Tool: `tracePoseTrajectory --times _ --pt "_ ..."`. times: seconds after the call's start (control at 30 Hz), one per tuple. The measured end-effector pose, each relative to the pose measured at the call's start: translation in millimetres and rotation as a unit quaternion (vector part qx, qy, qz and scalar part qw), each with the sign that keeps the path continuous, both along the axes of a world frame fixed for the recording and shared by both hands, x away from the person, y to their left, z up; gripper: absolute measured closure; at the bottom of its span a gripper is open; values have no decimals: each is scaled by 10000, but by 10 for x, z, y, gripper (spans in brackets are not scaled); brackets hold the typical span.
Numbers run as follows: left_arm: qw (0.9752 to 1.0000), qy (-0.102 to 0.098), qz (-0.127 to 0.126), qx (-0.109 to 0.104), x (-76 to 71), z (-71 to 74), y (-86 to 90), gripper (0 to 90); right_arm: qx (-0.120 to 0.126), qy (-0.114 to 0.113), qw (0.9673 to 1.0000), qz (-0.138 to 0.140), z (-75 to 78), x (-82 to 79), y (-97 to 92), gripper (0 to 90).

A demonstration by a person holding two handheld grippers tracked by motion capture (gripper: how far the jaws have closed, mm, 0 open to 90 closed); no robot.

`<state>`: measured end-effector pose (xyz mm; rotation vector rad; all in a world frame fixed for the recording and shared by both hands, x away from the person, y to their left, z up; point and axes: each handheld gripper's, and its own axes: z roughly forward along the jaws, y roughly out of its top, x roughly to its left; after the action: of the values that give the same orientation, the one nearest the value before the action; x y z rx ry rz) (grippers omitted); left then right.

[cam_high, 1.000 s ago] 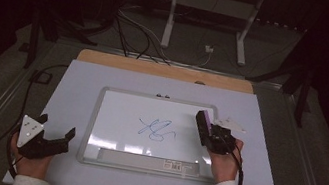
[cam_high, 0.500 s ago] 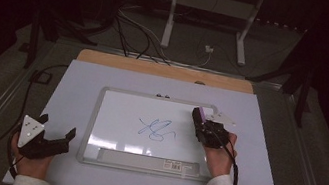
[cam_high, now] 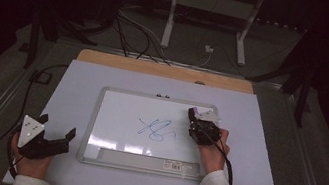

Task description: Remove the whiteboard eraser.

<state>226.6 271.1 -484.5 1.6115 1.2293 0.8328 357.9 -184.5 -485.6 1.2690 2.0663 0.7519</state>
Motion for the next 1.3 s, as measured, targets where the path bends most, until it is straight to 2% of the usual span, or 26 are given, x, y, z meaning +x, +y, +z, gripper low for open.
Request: tracePoseTrajectory --times 0.2,0.3,0.33,0.37,0.47,0.67,0.73,0.77,0.83,0.93,1.0,1.03,1.17,1.23,1.3 --pt "10000 -4 -1 3 -3 1 2 7 -92 41 9999 66 -44 8 51 624" --pt "10000 -3 -1 0 -3 2 2 6 -80 64 9998 189 -32 -6 87 545" --pt "10000 -4 -4 2 -4 2 2 6 -80 64 9998 189 -32 -6 87 545" --pt "10000 -6 -4 1 -3 1 1 6 -69 53 9995 296 -23 -30 118 510" --pt "10000 -5 -1 -3 -4 0 0 6 -44 26 9992 394 -14 -56 155 485" --pt "10000 -3 5 0 -5 1 0 7 239 69 9983 527 5 -71 184 475" --pt "10000 -7 4 -2 -6 0 2 7 300 93 9981 534 4 -68 180 463" --pt "10000 -3 7 -2 -6 0 3 6 417 148 9977 519 2 -57 163 462" --pt "10000 1 9 -4 -6 -2 4 7 453 165 9976 491 0 -52 158 449" --pt "10000 3 -2 9 -4 -3 2 6 592 205 9971 440 -2 -25 132 336" --pt "10000 8 -5 13 -3 -4 0 6 639 233 9968 422 -6 -16 128 308" --pt "10000 9 -5 12 -3 -4 -1 7 757 357 9956 427 -22 7 119 267" --pt "10000 13 -4 8 -1 -4 0 6 993 535 9929 379 -64 51 95 175" --pt "10000 22 -6 10 3 -7 2 7 1183 628 9904 336 -79 71 74 163" --pt "10000 42 -16 15 3 -10 0 7 1253 663 9894 302 -89 86 59 155"
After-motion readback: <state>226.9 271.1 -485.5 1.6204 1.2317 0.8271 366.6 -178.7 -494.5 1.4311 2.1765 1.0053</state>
